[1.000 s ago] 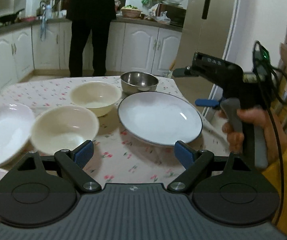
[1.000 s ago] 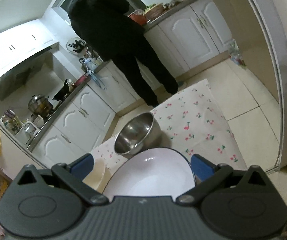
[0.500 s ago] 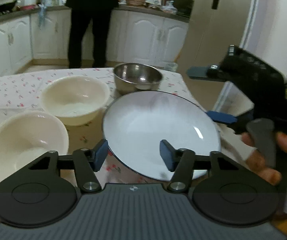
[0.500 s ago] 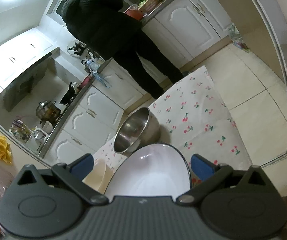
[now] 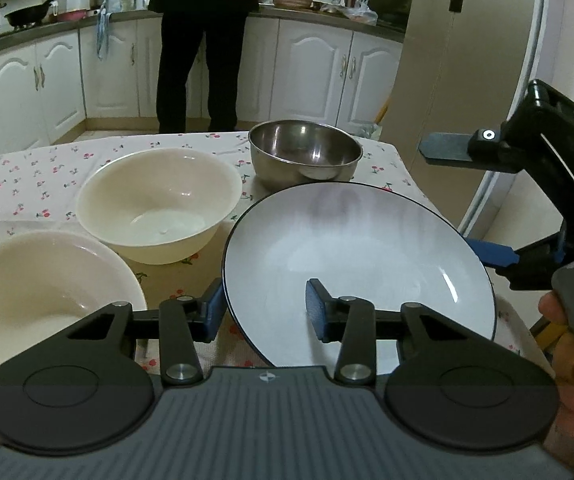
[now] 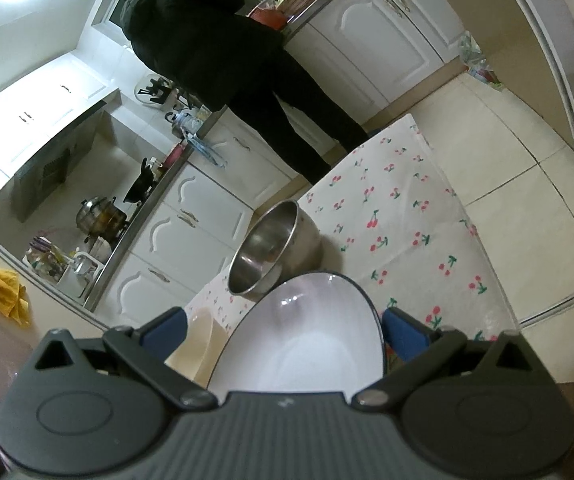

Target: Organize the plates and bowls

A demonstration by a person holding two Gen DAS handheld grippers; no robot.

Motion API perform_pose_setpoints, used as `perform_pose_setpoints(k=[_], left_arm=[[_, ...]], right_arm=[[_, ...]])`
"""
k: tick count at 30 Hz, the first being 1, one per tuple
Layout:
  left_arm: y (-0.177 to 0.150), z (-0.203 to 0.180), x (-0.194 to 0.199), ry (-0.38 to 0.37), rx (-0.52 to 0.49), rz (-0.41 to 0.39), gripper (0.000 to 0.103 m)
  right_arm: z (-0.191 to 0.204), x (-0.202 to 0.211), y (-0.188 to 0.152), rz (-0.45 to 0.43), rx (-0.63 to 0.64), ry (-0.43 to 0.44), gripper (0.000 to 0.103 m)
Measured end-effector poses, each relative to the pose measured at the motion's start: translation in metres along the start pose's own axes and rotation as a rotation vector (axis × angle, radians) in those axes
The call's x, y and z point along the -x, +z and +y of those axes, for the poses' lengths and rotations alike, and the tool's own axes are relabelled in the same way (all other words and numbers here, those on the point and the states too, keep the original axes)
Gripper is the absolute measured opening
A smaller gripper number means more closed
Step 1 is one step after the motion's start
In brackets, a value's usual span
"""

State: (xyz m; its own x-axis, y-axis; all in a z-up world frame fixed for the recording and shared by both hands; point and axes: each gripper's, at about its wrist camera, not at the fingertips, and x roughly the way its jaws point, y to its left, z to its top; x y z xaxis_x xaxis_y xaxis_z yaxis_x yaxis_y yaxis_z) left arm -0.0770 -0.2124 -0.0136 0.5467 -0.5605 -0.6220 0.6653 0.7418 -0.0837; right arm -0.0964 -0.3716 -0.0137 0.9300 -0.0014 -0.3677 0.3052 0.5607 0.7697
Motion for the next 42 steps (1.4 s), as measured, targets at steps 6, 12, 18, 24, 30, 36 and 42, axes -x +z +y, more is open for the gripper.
perform_pose_setpoints(k=[6, 12, 18, 24, 30, 36, 42], left_arm=[[0.0, 0.003, 0.005, -0.002, 0.059, -0.008, 0.044], [0.001, 0.007, 0.021, 0.036, 0.109, -0.048, 0.044], [0.004, 0.018, 0.04, 0.054, 0.17, -0.071, 0.044], [0.007, 0.028, 0.062, 0.063, 0.198, -0.112, 0.044], [0.005, 0.036, 0.078, 0.076, 0.219, -0.128, 0.044], [-0.002, 0.047, 0.096, 0.094, 0.249, -0.144, 0.044], [-0.007, 0.061, 0.114, 0.128, 0.27, -0.154, 0.044]], right_arm=[[0.004, -0.002, -0.002, 0.022, 0.006, -0.023, 0.103], [0.017, -0.003, -0.006, 0.057, 0.038, -0.054, 0.103], [0.036, 0.002, -0.013, 0.071, 0.073, -0.026, 0.103], [0.047, 0.003, -0.017, 0.079, 0.068, 0.015, 0.103], [0.067, 0.008, -0.023, 0.071, 0.089, 0.052, 0.103], [0.089, 0.014, -0.029, 0.066, 0.108, 0.105, 0.103], [0.108, 0.011, -0.04, 0.089, 0.133, 0.154, 0.103]])
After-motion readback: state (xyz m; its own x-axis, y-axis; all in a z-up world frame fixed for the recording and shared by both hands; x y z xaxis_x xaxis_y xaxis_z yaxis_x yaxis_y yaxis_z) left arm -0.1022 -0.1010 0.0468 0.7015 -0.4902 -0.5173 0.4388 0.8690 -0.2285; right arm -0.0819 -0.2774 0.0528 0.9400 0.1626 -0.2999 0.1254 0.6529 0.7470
